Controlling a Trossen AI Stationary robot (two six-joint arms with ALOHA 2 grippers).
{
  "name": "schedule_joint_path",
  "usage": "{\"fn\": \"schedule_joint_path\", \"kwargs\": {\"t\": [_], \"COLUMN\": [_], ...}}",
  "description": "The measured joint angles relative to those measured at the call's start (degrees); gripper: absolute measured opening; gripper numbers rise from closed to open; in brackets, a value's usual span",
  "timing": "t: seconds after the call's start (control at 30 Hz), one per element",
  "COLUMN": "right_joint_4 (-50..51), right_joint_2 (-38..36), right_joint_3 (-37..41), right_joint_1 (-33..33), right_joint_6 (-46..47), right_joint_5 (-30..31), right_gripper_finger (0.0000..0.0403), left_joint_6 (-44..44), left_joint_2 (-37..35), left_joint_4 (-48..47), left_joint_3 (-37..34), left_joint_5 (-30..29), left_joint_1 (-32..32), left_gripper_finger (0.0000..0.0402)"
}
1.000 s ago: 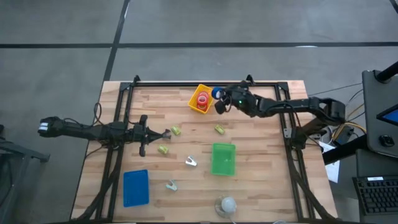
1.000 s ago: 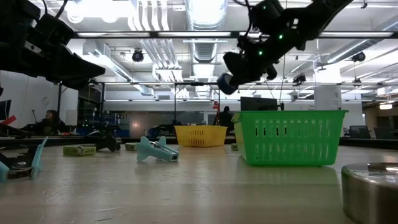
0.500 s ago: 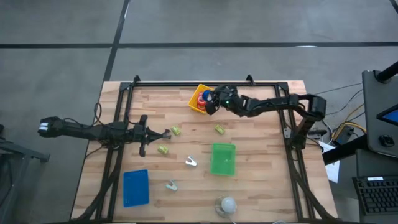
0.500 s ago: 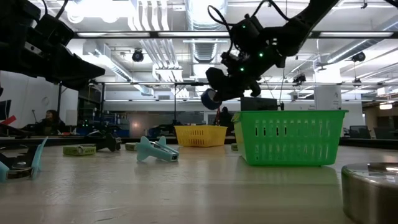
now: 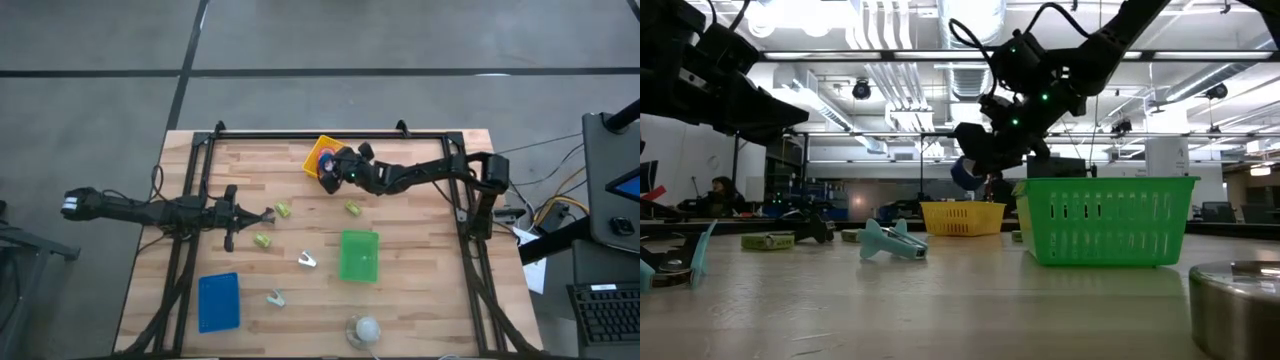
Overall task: Pick and place Stapler, Stapler remover, tape
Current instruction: Put the blue tape into the yellow bin
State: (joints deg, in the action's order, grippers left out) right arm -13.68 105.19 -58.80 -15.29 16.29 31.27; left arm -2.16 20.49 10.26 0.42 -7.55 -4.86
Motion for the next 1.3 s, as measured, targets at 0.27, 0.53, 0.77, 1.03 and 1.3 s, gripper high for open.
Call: {"fn": "schedule_joint_path", "kwargs": {"t": [0.27, 0.53, 0.77, 1.03, 1.3], "right_joint_4": [0.2, 0.2, 0.2, -0.3, -0.1], "right_joint_2": [-0.3, -0.2, -0.2, -0.2, -0.2], "right_joint_3": [0.1, 0.2, 0.2, 0.2, 0.2], "right_joint_1": [-0.1, -0.3, -0.3, -0.2, -0.2], "right_joint_6": [0.2, 2.1, 1.7, 0.0, 0.6], "right_joint_5": [0.2, 0.5, 0.7, 0.5, -0.6], "right_gripper_finger": [0.0061, 0.0095, 0.0150, 0.0211, 0.0241], "left_joint_6": [0.0, 0.0, 0.0, 0.0, 0.0], "left_joint_2": [0.0, 0.0, 0.0, 0.0, 0.0], "left_joint_4": [-0.1, -0.1, -0.1, 0.0, 0.0], "left_joint_3": [0.0, 0.0, 0.0, 0.0, 0.0], "left_joint_5": [0.0, 0.0, 0.0, 0.0, 0.0], "left_joint_1": [0.0, 0.0, 0.0, 0.0, 0.0], "left_gripper_finger": [0.0023, 0.0023, 0.0023, 0.0023, 0.0023]}}
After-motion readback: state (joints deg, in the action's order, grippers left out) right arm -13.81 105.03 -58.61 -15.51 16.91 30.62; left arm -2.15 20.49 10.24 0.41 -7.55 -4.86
